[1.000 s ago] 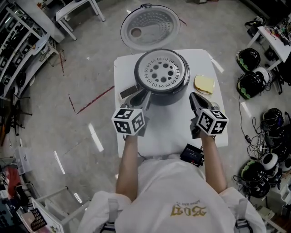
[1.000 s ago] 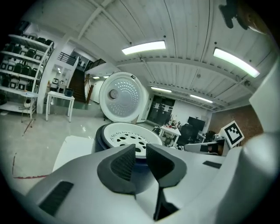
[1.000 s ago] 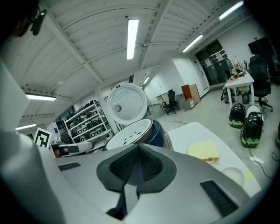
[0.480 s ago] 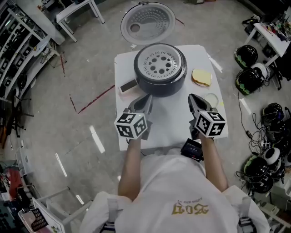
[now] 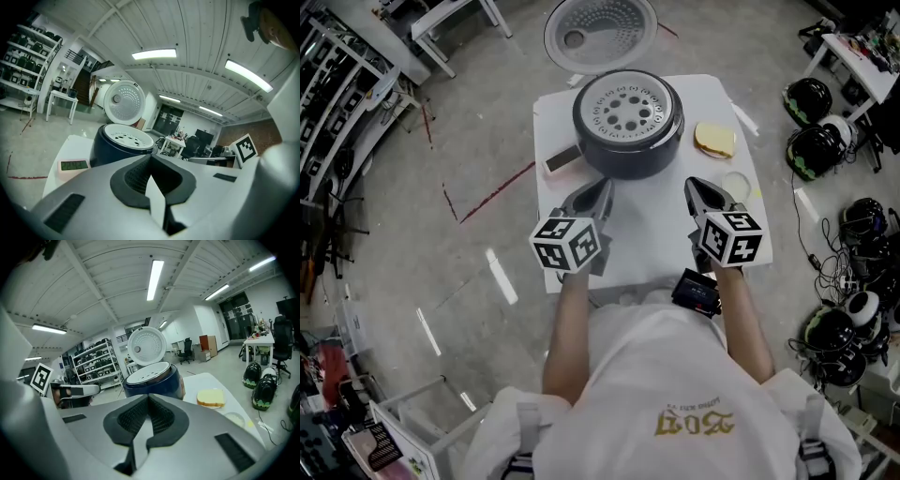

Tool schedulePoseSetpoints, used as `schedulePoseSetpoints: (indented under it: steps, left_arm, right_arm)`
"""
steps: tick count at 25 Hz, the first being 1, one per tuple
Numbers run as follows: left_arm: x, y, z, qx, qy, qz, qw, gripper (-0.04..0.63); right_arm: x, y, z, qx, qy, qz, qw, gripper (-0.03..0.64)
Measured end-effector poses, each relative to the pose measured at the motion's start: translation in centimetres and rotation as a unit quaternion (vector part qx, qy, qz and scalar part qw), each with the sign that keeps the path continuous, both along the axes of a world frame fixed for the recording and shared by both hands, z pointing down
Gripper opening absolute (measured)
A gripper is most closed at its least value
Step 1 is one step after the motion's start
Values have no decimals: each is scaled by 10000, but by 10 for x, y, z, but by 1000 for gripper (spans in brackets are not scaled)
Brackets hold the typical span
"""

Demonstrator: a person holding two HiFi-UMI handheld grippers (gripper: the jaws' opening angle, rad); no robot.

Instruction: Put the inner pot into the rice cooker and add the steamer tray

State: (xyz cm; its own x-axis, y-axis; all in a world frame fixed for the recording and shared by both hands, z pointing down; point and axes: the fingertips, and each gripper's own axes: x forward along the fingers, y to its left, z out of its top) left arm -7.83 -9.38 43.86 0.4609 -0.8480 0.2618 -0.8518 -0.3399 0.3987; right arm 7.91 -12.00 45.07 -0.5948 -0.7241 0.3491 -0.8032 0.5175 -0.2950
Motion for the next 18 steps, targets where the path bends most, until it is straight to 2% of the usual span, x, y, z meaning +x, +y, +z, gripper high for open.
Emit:
schedulePoseSetpoints:
  steps: [18]
  left_arm:
    - [-1,-3,10,-149,136,-4,9998,15]
  right_arm:
    - [-2,-3,8,-159,19,-47,9999,11]
